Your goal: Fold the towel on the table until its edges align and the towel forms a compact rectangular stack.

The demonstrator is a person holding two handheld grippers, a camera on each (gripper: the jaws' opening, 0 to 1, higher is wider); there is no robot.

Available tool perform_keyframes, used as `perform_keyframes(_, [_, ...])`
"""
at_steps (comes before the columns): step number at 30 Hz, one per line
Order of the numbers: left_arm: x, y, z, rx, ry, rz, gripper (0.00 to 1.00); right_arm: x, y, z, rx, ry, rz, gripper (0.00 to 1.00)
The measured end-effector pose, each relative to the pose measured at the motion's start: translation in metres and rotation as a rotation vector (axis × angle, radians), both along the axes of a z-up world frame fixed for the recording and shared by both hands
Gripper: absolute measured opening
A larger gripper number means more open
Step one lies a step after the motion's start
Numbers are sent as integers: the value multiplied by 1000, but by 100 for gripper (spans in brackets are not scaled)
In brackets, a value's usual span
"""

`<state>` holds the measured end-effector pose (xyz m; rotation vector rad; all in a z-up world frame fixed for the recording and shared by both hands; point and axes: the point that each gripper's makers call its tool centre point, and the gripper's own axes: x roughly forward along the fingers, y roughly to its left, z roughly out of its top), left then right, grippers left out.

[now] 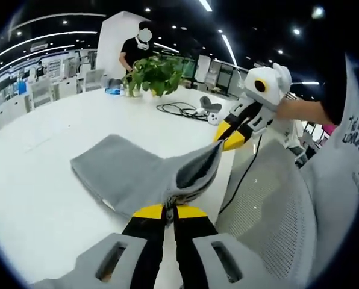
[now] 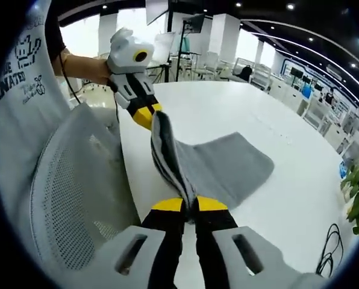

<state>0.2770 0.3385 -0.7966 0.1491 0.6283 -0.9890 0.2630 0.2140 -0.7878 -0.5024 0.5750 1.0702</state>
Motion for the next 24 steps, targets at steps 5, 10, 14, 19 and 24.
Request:
perform_keyframes(5, [-6,2,12,-26,-14,34,5,-4,0,15,43,-16,-3,4])
perform_keyframes(10, [-12,3,24,-68,-13,81,5,-6,2,29,91,-26,-15,4])
perform_keyframes(14, [-14,5,30,-76,-18,96,5,-11,6,38,108,-39,-9,4])
perform_keyframes(19, [-17,12,39,-112,-14,145,5,-18,13,50,127,-48,15,3])
perform_keyframes(24, [-21,16,42,-125,-17,157,5,-22,18,58,162,-45,8,2])
